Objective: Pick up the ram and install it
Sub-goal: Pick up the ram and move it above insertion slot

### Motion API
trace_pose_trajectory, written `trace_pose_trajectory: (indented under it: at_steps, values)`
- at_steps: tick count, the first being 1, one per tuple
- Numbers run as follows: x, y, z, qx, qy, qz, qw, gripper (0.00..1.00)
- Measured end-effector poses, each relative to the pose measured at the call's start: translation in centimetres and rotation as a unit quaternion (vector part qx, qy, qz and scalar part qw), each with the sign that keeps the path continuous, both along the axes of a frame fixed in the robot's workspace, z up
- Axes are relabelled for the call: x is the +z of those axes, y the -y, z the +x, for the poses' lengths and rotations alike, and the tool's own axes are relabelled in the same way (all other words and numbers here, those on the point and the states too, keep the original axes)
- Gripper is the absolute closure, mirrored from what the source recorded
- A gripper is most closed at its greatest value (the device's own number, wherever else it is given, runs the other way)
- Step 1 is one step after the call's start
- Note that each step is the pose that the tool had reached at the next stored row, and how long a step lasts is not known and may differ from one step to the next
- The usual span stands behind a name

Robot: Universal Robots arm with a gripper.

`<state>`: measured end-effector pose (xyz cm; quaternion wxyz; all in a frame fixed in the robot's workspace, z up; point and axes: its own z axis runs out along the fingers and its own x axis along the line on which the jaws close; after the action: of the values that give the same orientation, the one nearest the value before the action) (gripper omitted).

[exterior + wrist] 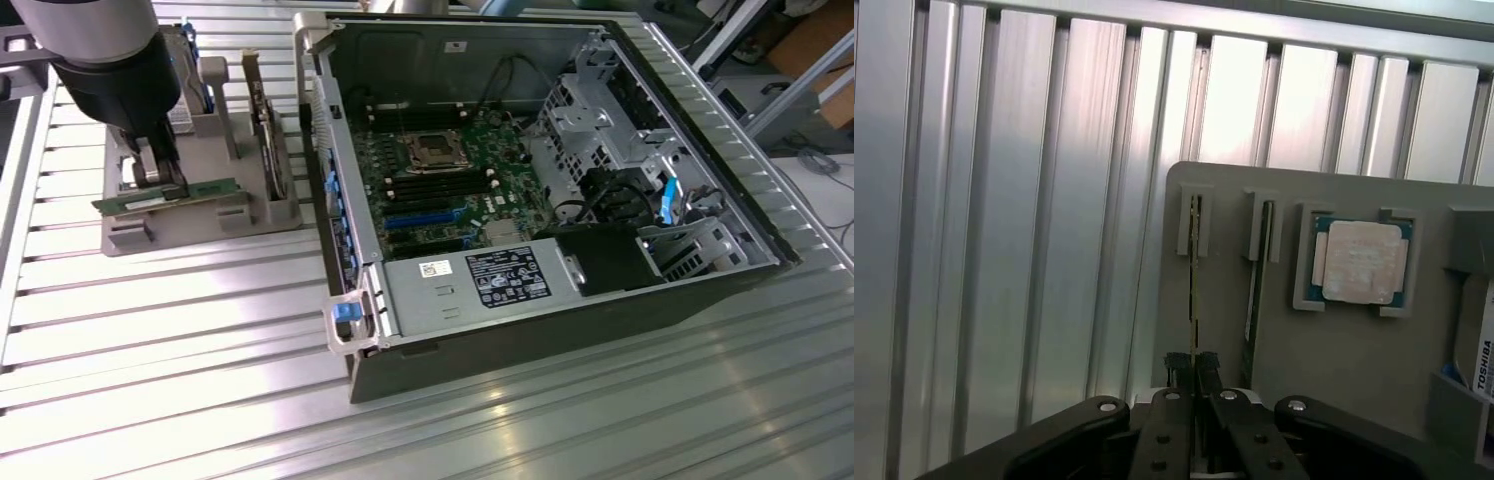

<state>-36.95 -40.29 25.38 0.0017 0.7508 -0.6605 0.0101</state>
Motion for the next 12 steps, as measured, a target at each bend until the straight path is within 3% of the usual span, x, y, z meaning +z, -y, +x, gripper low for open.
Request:
trace_pose_trajectory:
  at_steps: [5,12]
  values:
    - [0.81,0.0,0.0,0.0,0.0,0.0019,1.0,0.87]
    - [1.33,0.0,0.0,0.0,0.0,0.0024,1.0,0.87]
